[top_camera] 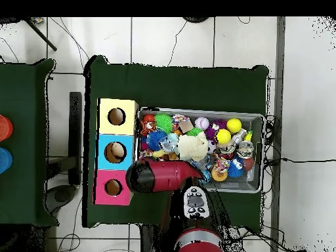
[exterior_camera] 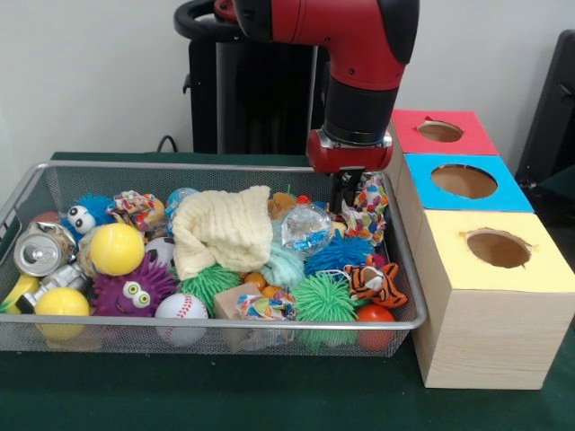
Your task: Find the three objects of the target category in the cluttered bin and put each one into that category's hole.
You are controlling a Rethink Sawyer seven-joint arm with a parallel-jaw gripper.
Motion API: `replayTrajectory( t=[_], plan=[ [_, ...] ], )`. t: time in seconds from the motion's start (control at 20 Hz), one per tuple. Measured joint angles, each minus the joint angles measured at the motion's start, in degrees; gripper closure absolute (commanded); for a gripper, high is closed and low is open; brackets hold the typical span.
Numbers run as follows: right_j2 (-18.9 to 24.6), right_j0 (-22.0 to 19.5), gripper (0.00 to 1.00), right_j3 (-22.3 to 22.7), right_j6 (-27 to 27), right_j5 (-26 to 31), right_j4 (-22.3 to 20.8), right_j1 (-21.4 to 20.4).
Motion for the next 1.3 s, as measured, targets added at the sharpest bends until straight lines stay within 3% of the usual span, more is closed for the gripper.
replayTrajectory(
  t=[0.65, 1.3],
  plan=[
    [0.1, -0.2, 1.00, 0.9, 0.0, 0.0, 0.0, -0.9],
    [0.2, -0.6, 1.00, 2.2, 0.0, 1.7, 0.9, -9.7]
  ],
)
